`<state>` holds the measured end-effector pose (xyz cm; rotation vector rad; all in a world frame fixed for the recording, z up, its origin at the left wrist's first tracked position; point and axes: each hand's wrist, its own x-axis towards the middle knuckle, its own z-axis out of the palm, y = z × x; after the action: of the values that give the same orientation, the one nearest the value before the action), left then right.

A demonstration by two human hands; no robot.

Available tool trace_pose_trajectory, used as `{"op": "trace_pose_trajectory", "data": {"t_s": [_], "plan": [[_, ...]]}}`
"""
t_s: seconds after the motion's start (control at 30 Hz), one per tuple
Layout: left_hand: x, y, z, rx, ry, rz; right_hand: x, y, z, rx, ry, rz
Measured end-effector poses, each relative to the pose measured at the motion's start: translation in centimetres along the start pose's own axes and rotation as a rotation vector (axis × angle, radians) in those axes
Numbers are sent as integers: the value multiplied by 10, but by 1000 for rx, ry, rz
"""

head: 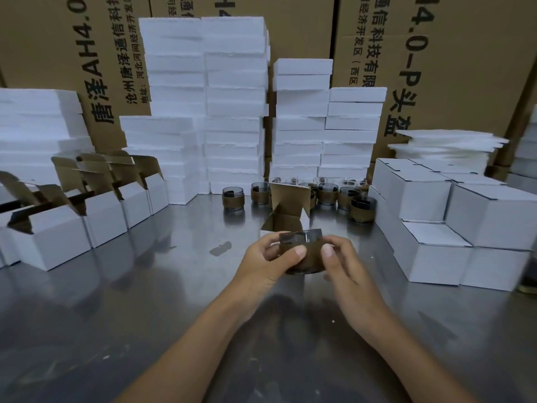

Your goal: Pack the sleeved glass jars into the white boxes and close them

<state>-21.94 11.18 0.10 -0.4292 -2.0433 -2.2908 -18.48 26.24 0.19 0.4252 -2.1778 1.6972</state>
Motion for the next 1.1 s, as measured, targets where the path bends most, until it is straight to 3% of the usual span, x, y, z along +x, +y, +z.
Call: {"op": "trace_pose_trajectory", "data": {"t_s": [0.17, 0.37, 0.83, 1.1], "plan": [[-2, -5, 0, 0, -49, -97, 1, 3, 4, -2, -89, 100], [-2, -1, -1, -140, -122, -138, 6, 5, 1, 136, -12, 136], [-2, -5, -2, -141, -133, -75, 14, 7, -3, 584, -36, 418], [-2, -7, -2, -82, -136, -54, 16, 7, -5, 704, -92, 480]]}}
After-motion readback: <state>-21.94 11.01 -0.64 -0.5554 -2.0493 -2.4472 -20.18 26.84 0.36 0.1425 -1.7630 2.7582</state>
